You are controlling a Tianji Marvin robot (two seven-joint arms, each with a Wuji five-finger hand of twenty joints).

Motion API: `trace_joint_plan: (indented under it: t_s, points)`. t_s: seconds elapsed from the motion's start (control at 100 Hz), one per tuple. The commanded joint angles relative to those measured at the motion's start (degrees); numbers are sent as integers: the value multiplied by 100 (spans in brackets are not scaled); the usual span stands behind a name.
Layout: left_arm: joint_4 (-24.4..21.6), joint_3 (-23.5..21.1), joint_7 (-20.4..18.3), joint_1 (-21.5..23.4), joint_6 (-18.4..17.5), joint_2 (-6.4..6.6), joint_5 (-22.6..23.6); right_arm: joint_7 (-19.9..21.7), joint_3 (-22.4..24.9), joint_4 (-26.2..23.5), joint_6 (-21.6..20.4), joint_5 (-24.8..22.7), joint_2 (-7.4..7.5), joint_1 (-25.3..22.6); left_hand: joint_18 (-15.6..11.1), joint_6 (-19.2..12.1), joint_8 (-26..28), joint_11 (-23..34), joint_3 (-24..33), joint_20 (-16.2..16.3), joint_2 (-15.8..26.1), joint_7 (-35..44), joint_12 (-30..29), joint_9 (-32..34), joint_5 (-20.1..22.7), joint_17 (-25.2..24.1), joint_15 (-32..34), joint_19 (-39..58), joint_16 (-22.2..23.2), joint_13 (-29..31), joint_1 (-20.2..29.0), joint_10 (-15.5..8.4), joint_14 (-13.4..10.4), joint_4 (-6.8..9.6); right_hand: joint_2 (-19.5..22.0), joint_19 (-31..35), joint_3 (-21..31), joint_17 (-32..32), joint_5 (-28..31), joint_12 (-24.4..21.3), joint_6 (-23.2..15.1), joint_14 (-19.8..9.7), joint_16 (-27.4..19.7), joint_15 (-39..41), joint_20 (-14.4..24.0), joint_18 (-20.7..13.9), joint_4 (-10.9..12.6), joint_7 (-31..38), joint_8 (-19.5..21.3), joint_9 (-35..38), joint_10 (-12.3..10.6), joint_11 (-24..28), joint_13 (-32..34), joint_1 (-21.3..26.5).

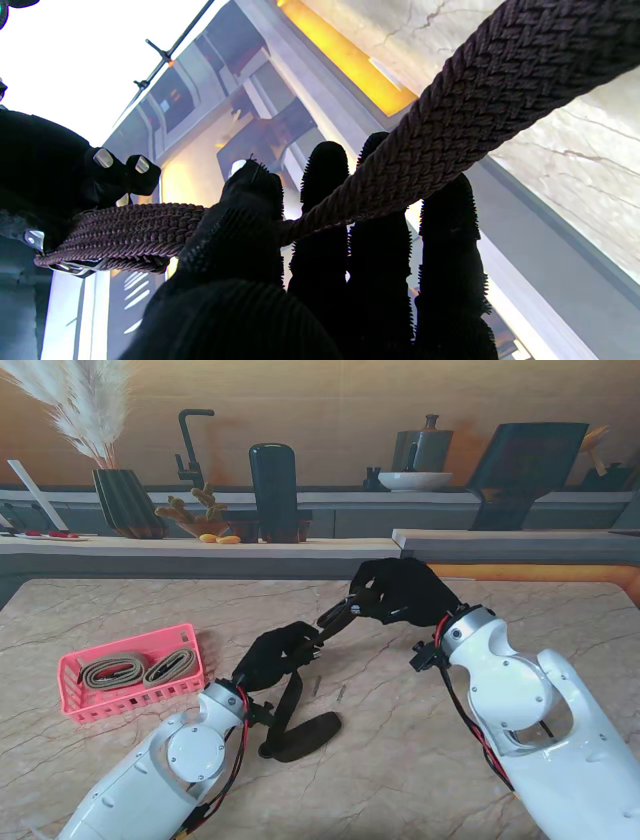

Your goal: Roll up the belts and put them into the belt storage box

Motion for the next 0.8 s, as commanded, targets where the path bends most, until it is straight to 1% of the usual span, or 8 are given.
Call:
trace_joint_plan:
  t_s: [0.0, 0.13, 0.17, 0.35, 0.37, 0.43, 0.55, 0.79]
  points:
    - [-7, 10, -28, 38, -21, 13, 10, 29, -7, -33, 161, 152, -7, 23, -36, 7, -80, 216, -181, -29, 342, -20, -72, -59, 72, -51, -28, -11, -60, 62, 568, 54, 20, 140, 220, 143, 345, 54, 505, -30, -359, 31, 66, 155, 132, -46, -52, 696, 303, 260, 0, 96, 293, 506]
    - [139, 77, 247, -56, 2, -9, 371, 143, -75, 29, 737, 835, -43, 26, -87, 74, -159, 213, -211, 1, 193, -61, -10, 7, 45, -22, 20, 56, -56, 91, 488, 27, -6, 222, 267, 171, 266, 9, 498, 35, -281, 96, 129, 256, 179, 29, -28, 678, 343, 200, 101, 184, 269, 603]
    - [171, 95, 303, -80, 30, -15, 435, 202, -85, 48, 900, 1075, -51, 25, -106, 143, -281, 96, 328, -26, -15, -110, 165, 62, -85, -9, 66, 86, -119, 101, 152, -12, -33, 145, 272, 172, 256, -9, 498, 46, -267, 119, 139, 269, 189, 36, -21, 671, 350, 182, 132, 198, 260, 619]
    - [233, 129, 441, -121, 127, -47, 490, 449, -117, 128, 1325, 1672, -50, 3, -162, 414, -680, 211, 537, -22, -95, -779, 104, 52, -508, 9, 124, 131, -110, 118, -50, -96, -69, 157, 270, 235, 273, -92, 510, 114, -160, 186, 237, 420, 274, 106, -10, 628, 379, 146, 234, 299, 227, 639]
    - [235, 130, 459, -122, 129, -50, 502, 470, -122, 138, 1349, 1706, -48, 1, -167, 428, -618, 259, 959, -30, -181, -924, 61, 47, -497, 12, 143, 145, -122, 115, -300, -98, -73, 79, 272, 238, 278, -97, 511, 118, -156, 189, 244, 431, 279, 111, -8, 623, 382, 144, 246, 306, 223, 642]
    - [250, 132, 515, -130, 121, -53, 565, 516, -135, 177, 1392, 1764, -44, -1, -189, 460, -683, 289, 1130, -33, -192, -1068, 76, 41, -552, 2, 162, 146, -116, 103, -444, -138, -99, 57, 278, 244, 279, -110, 513, 128, -140, 205, 257, 454, 289, 121, -10, 616, 388, 142, 255, 324, 219, 638]
    - [286, 140, 647, -139, 72, -70, 658, 587, -163, 251, 1572, 1953, -46, 11, -231, 495, -841, 234, 2263, -23, -528, -1415, 296, -26, -755, -43, 207, 119, -48, 18, -1364, -289, -176, -13, 300, 257, 271, -119, 504, 135, -129, 200, 278, 493, 306, 118, -14, 596, 397, 125, 266, 341, 211, 635]
    - [378, 181, 958, -167, -48, -128, 801, 555, -289, 542, 2318, 2894, -166, 152, -284, 492, -930, 164, 2470, -3, -720, -1669, 341, -571, -1276, -329, 108, 3, -2, -381, -1826, -356, -208, -87, 313, 258, 295, -198, 490, 169, -40, 268, 306, 539, 339, 163, -8, 560, 431, 65, 336, 395, 162, 656]
